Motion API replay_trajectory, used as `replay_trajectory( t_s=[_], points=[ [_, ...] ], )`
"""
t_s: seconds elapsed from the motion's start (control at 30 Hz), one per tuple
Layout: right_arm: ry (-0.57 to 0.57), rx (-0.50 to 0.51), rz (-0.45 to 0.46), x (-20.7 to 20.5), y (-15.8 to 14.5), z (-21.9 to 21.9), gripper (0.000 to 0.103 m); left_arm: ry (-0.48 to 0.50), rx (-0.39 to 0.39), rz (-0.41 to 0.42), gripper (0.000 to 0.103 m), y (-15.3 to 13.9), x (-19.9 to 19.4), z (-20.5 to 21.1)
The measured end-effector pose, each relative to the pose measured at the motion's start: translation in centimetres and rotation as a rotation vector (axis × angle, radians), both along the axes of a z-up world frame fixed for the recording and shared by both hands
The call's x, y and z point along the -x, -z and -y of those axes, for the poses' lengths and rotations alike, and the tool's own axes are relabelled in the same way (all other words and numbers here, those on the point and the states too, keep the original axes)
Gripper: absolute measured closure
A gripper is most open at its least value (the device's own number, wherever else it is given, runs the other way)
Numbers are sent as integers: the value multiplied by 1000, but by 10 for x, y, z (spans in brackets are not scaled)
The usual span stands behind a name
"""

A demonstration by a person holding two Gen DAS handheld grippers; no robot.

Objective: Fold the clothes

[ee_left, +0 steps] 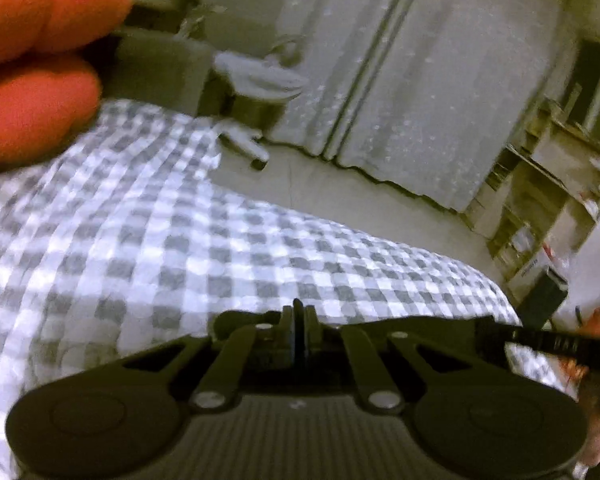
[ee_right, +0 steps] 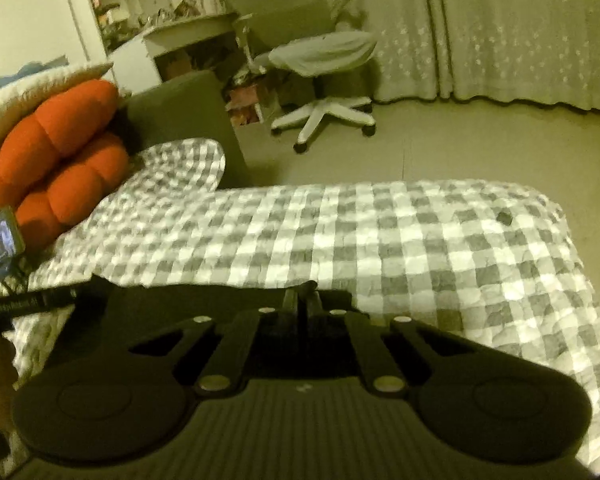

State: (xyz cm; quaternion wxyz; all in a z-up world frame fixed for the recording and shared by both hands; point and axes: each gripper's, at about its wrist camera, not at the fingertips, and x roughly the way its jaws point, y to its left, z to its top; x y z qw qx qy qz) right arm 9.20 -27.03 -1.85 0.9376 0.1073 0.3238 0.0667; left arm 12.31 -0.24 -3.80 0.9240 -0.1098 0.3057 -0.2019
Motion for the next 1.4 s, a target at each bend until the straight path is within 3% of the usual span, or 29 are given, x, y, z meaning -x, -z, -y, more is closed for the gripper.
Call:
replay_trajectory(
  t_s=[0.13, 0.27, 0.43, 0.57, 0.73, 0.87, 1.0, 1.23, 1.4],
  points=[
    [14, 14, 41, 2, -5, -3, 99, -16, -7, 9, 100, -3, 1, -1],
    [31, 28, 74, 2, -8, -5, 99, -53, 42, 34, 100, -10, 1, -10],
    [50, 99, 43, -6, 4, -15, 99, -51, -43, -7, 100, 6, -4, 2],
    [57, 163, 31, -9, 12, -25, 99, -54, -65, 16, 100, 4, -1, 4],
    [57, 172, 29, -8, 13, -24, 98, -67, -107, 49, 94, -2, 2, 6],
    [84, 227, 45, -2, 8, -24, 98, -95, -88, 90, 93, -10, 6, -3],
    [118, 218, 38, 1, 8, -18, 94, -146, -41, 75, 92, -17, 7, -20],
    [186, 255, 87, 13, -8, -10, 92, -181, -63, 123, 92, -30, 26, -25],
    [115, 192, 94, 26, -13, -19, 91, -130, -76, 147, 92, -32, 51, -2]
  ],
)
